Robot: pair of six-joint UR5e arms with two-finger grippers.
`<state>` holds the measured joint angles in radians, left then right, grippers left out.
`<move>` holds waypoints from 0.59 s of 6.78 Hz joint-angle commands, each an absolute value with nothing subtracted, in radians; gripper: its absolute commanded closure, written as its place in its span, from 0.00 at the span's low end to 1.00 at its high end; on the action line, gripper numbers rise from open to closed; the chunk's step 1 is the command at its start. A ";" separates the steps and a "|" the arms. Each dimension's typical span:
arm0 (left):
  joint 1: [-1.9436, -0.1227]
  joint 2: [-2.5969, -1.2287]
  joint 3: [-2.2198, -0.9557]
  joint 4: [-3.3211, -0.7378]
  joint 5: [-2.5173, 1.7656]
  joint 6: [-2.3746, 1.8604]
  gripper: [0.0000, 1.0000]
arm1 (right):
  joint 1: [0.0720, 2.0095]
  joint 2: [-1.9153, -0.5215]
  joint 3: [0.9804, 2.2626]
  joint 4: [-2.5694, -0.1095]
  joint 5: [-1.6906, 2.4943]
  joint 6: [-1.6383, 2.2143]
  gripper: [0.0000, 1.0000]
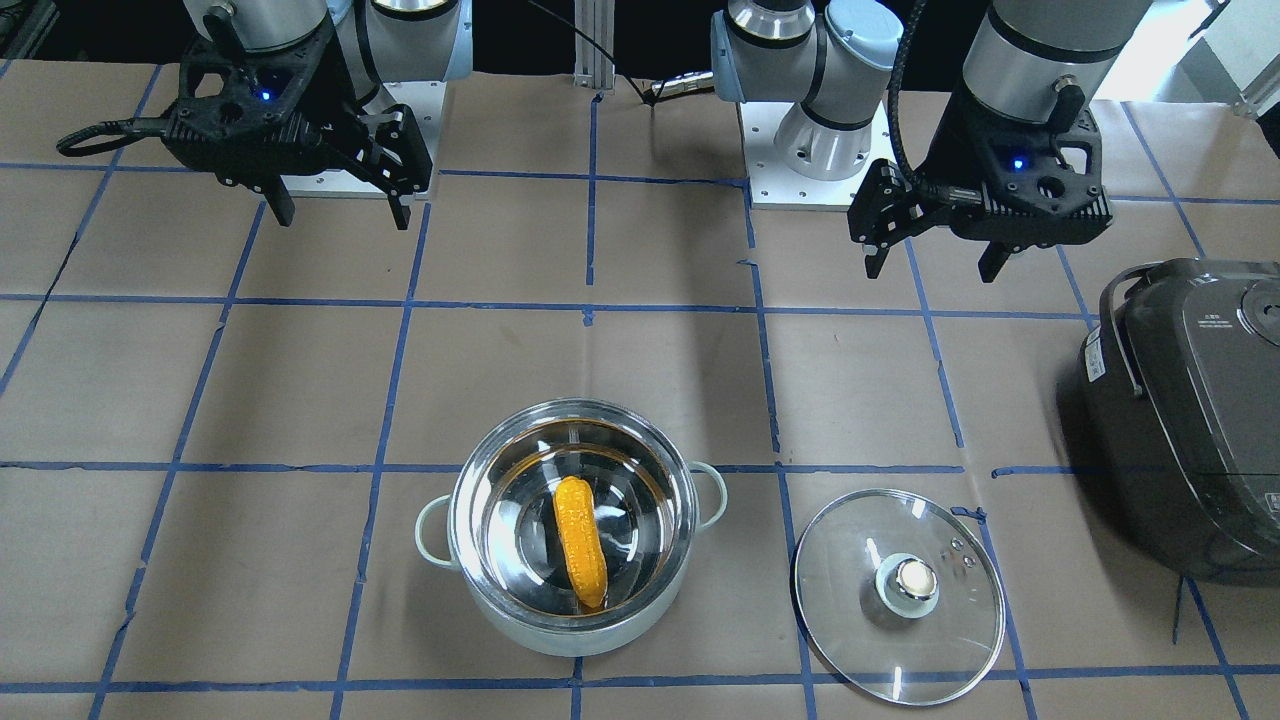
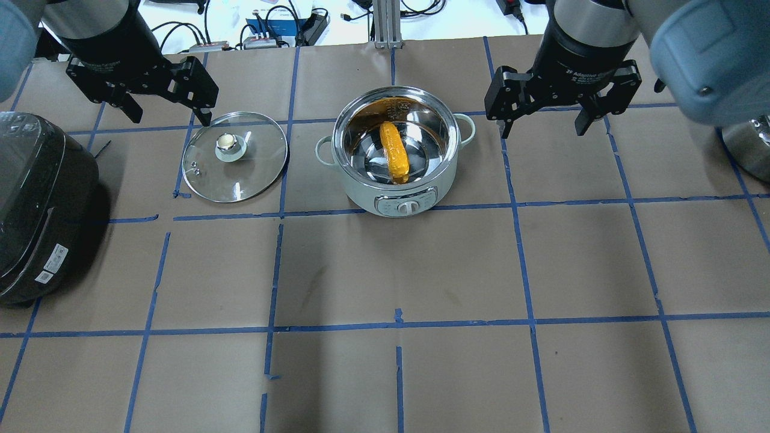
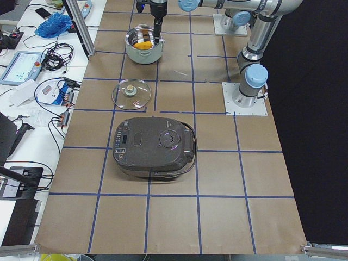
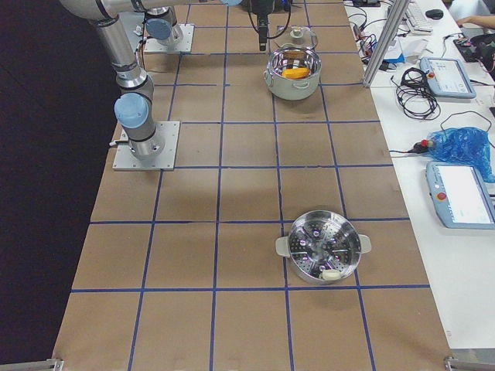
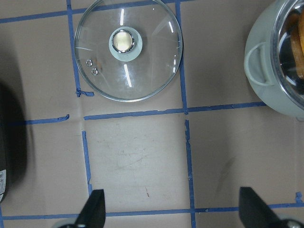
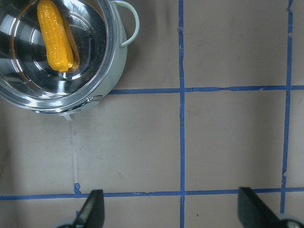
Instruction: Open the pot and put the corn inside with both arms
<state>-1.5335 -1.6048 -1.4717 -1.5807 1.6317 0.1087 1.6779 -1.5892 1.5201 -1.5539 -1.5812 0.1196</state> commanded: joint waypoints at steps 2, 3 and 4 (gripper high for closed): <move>-1.534 -1.609 -1.473 -1.582 1.626 0.110 0.00 | 1.677 -1.588 1.520 -1.554 -1.583 0.120 0.00; -1.534 -1.611 -1.473 -1.582 1.626 0.110 0.00 | 1.677 -1.588 1.520 -1.554 -1.583 0.118 0.00; -1.534 -1.611 -1.473 -1.582 1.625 0.112 0.00 | 1.677 -1.588 1.520 -1.554 -1.582 0.120 0.00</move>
<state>-1.5340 -1.6098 -1.4726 -1.5815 1.6259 0.1107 1.6766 -1.5877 1.5202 -1.5539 -1.5827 0.1188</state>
